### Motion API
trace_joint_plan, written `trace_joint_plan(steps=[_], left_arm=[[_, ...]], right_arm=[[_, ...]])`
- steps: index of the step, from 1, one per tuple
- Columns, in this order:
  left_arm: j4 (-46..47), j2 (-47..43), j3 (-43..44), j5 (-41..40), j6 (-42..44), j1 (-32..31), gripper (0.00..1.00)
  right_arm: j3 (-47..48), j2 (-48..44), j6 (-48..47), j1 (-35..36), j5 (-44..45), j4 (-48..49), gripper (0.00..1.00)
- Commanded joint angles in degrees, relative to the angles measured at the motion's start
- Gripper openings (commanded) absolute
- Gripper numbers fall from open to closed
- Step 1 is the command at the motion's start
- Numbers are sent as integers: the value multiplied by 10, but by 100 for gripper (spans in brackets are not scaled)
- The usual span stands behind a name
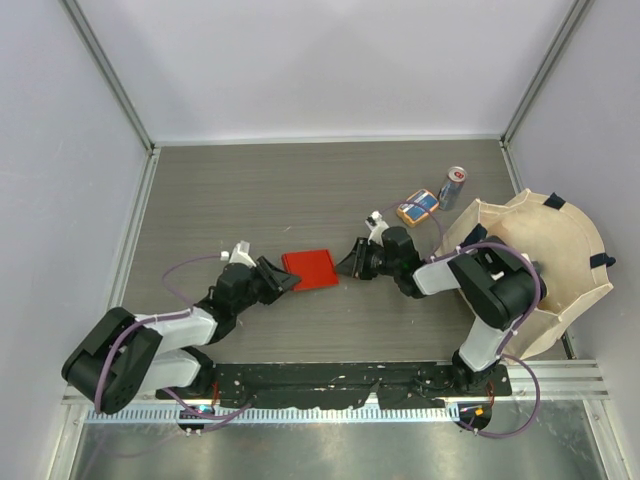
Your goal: Fold the paper box
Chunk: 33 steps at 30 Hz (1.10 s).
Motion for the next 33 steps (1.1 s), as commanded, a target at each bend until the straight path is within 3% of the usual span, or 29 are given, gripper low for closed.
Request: trace_joint_plan(steps=[1,6,10,13,15,17,21,25,33], left_arm=[[-19,-40,20,-9,-36,6,37],[-108,-95,37,1,-82,12,33],[-241,-134,72,21,-125,28,18],[-316,-154,89,57,-177,39,13],[-336,-157,92,86,-205,47,13],[-332,-152,86,134,-257,54,6],[-308,-153,63,195,-326,58,0],[-357,-187,56,203,-345,62,0],[-382,-229,52,221,-379,68,0]], right_arm=[[4,-33,-43,-2,49,-106,27],[38,-105,-92,1,87,-211,41],[61,-182,-173,19,139,-291,64],[74,-241,-241,48,167,-330,70],[83,-268,-312,122,209,-361,71],[96,-291,-359,206,257,-377,72],[128,-273,-442,291,314,-412,72],[166,-252,-509,337,332,-444,72],[192,-197,-533,361,330,-468,69]])
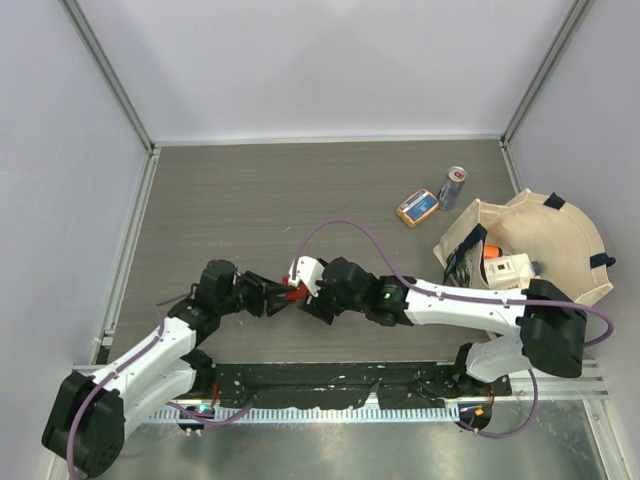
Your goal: Fold the paper box
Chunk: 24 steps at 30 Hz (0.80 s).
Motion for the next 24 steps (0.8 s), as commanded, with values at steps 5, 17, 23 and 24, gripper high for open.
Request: trace_joint_plan(steps=[5,17,23,24], left_arm=[[-24,-20,9,37,-38,3,0],[21,14,0,49,-13,7,12],[-51,-7,33,-16,87,13,56],[-91,-22,40,-33,135,14,62]], right_arm=[[29,58,-65,36,119,19,68],[4,75,-103,76,251,79,35],[17,73,-59,76,231,19,23],[25,72,-52,76,213,-7,23]])
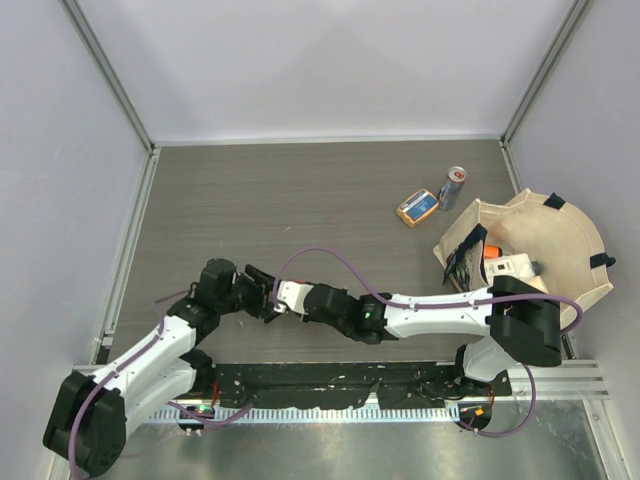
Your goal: Fold the paper box
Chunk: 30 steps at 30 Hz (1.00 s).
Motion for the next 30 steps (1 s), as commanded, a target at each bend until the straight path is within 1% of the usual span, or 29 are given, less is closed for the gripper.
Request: trace_joint_plan(steps=[1,2,3,4,5,6,7,8,9,10,12,13,16,19,20,22,23,25,26,29,30], left_arm=[[-110,-37,46,-68,142,7,64],[-131,-46,66,-110,165,8,67],[-174,-62,74,-134,222,8,67],[-197,-73,96,-158,245,8,68],[-212,-82,105,-205,271,8,68],[-226,-98,111,-226,312,8,68],[-228,-104,120,-244,336,8,67],[-221,-109,123,-254,360,8,61],[-207,-113,124,-260,398,7,57],[-210,-114,128,-260,408,7,55],[-193,-117,126,-256,434,4,51],[-188,-122,122,-257,452,-5,50],[-147,-125,114,-233,502,-26,51],[-120,-118,114,-225,528,-45,57],[-98,-112,112,-221,543,-50,61],[-78,-101,104,-213,557,-60,67],[-60,-82,103,-208,563,-61,70],[-35,-62,98,-202,567,-68,73],[-12,-43,98,-193,580,-71,71],[10,-21,107,-194,607,-82,55],[10,-12,115,-197,622,-83,52]], right_arm=[[30,-12,48,-5,-3,-46,22],[33,-14,57,-7,-18,-59,22],[45,-14,63,-11,-52,-91,21],[53,-12,67,-22,-72,-107,21],[60,-5,72,-29,-86,-121,21],[77,0,72,-34,-116,-150,21],[86,4,74,-52,-134,-162,21],[109,11,77,-64,-156,-177,21],[122,29,77,-75,-209,-206,21],[135,40,79,-97,-227,-222,21],[172,73,78,-111,-262,-266,21],[184,82,77,-117,-286,-283,21],[210,105,71,-135,-316,-310,22],[214,113,69,-153,-338,-320,22],[209,112,69,-156,-347,-321,22],[206,111,65,-167,-359,-321,22],[201,108,64,-170,-374,-322,22],[197,105,61,-182,-392,-321,22],[192,101,59,-186,-398,-321,22],[184,96,58,-196,-409,-319,22],[183,96,57,-201,-414,-319,22]])
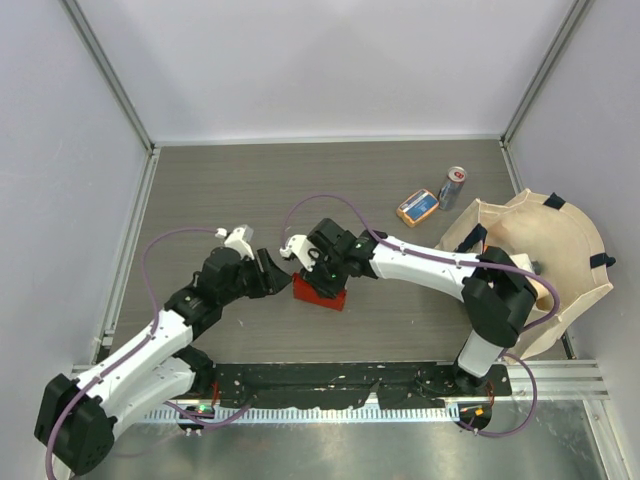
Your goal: Fold the paper box
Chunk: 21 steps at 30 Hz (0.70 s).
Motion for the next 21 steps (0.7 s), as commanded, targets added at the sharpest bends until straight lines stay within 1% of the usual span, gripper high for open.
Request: trace_joint_plan(steps=[1,4,8,12,14,15,21], left_arm=[[69,20,16,1,68,-11,48],[77,26,18,0,77,-12,45],[79,38,23,-9,92,-27,44],[80,54,29,-45,113,-57,43],[83,63,37,-57,123,-80,41],[83,66,40,-85,125,-85,38],[84,75,42,-110,142,-93,32]], right_arm=[[-21,-9,-5,-11,-52,-49,22],[-19,-10,-7,-12,-57,-51,22],[-15,-5,-9,-13,-57,-52,22],[-13,-2,-9,-13,-60,-50,22],[-11,-1,-9,-13,-59,-47,22],[-11,-2,-9,-13,-58,-47,22],[-8,-6,-9,-12,-55,-51,22]])
